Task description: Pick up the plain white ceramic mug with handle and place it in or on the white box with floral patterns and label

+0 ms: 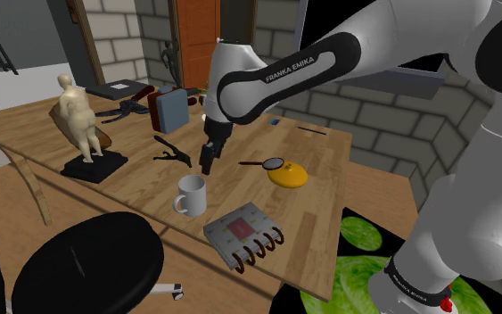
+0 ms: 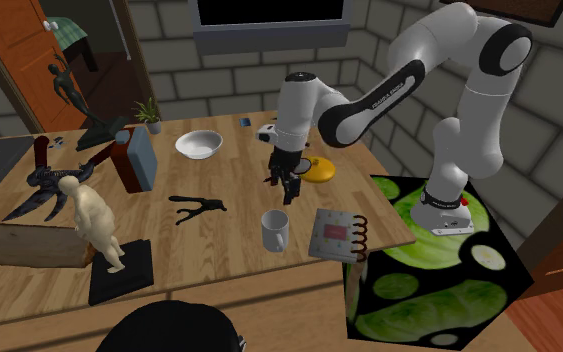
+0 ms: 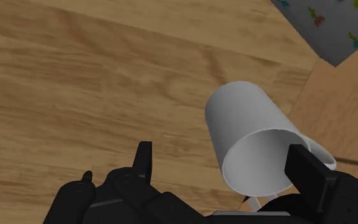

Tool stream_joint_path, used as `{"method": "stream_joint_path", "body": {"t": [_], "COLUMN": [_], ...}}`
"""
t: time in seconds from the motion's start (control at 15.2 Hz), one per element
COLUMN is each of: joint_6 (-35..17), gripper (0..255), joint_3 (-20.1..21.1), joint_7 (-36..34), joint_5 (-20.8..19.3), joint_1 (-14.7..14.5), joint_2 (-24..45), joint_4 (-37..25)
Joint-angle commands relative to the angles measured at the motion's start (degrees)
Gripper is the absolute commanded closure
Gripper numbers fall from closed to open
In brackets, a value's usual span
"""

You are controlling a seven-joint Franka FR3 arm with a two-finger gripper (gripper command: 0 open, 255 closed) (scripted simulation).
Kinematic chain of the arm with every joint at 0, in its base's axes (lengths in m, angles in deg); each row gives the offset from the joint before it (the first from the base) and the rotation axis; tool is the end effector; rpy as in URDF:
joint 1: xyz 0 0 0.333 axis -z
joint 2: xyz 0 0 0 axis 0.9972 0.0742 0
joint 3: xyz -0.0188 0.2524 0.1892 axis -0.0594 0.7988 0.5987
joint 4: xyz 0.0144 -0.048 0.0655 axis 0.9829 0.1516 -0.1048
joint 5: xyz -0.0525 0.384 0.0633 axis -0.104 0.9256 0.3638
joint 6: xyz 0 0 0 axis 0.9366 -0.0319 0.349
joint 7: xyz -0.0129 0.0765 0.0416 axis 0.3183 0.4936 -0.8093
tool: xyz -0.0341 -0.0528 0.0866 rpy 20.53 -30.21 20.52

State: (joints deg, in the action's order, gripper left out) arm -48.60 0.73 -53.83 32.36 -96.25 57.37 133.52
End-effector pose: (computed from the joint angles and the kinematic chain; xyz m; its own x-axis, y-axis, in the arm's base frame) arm 0.5471 0.1861 0.4167 0.8547 0.4912 0.1679 0.5024 -0.8642 -0.0290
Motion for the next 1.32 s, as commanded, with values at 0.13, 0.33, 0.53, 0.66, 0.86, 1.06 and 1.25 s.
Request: {"method": "stream_joint_path", "body": {"t": [0.13, 0.33, 0.53, 0.66, 0.86, 1.06, 1.25], "joint_6": [-2.09, -3.96, -5.78, -6.73, -6.73, -6.73, -6.73], "gripper": [0, 0, 0, 0, 0, 0, 255], "joint_3": [1.01, 0.95, 0.9, 0.86, 0.86, 0.86, 0.86], "joint_7": [-0.44, -0.62, -0.81, -0.91, -0.91, -0.91, -0.91], "joint_5": [-1.91, -2.17, -2.45, -2.61, -2.61, -2.61, -2.61], "joint_1": [-1.58, -1.75, -1.92, -2.02, -2.02, -2.02, -2.02], "joint_2": [8.0, 9.5, 11.06, 11.9, 11.92, 11.92, 11.92], "joint_4": [-5.88, -5.5, -5.23, -5.11, -5.13, -5.13, -5.13]}}
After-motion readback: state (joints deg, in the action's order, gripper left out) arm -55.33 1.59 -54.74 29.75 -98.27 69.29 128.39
